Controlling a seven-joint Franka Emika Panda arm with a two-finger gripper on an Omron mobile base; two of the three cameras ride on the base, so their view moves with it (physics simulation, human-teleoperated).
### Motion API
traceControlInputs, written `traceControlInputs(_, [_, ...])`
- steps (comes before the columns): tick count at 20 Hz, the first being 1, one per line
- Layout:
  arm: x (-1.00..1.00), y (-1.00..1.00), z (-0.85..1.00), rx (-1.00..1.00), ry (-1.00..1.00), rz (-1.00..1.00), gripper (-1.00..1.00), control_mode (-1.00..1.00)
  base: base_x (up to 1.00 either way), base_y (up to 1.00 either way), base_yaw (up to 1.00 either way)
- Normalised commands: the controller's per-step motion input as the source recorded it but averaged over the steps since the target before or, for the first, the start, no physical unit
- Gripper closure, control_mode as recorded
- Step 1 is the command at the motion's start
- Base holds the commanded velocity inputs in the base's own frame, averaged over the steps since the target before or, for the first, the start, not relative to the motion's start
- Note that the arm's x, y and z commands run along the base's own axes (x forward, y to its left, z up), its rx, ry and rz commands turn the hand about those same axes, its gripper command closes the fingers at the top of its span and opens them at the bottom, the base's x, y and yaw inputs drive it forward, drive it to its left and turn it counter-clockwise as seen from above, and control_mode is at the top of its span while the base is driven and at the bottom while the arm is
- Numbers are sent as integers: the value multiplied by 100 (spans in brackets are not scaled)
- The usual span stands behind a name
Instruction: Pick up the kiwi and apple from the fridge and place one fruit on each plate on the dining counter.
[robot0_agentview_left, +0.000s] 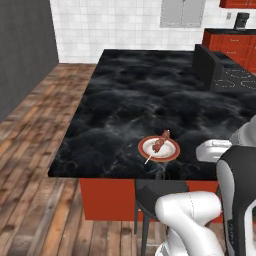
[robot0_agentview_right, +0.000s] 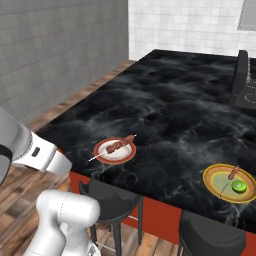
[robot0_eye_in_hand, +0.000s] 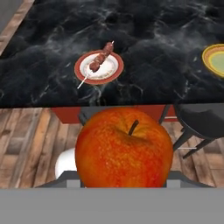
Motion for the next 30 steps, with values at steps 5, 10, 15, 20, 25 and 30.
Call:
traceControlInputs(5, [87, 19, 0, -1, 24, -1, 100, -100, 0, 0, 0])
traceControlInputs(10, [100, 3, -12, 0, 42, 2, 100, -100, 0, 0, 0])
traceControlInputs(15, [100, -51, -69, 0, 21, 13, 100, -100, 0, 0, 0])
traceControlInputs(20, [100, -47, -100, 0, 8, 12, 100, -100, 0, 0, 0])
traceControlInputs(25, [100, -38, -77, 5, 5, 15, 100, -100, 0, 0, 0])
traceControlInputs(30, [100, -7, -53, 7, 1, 9, 100, -100, 0, 0, 0])
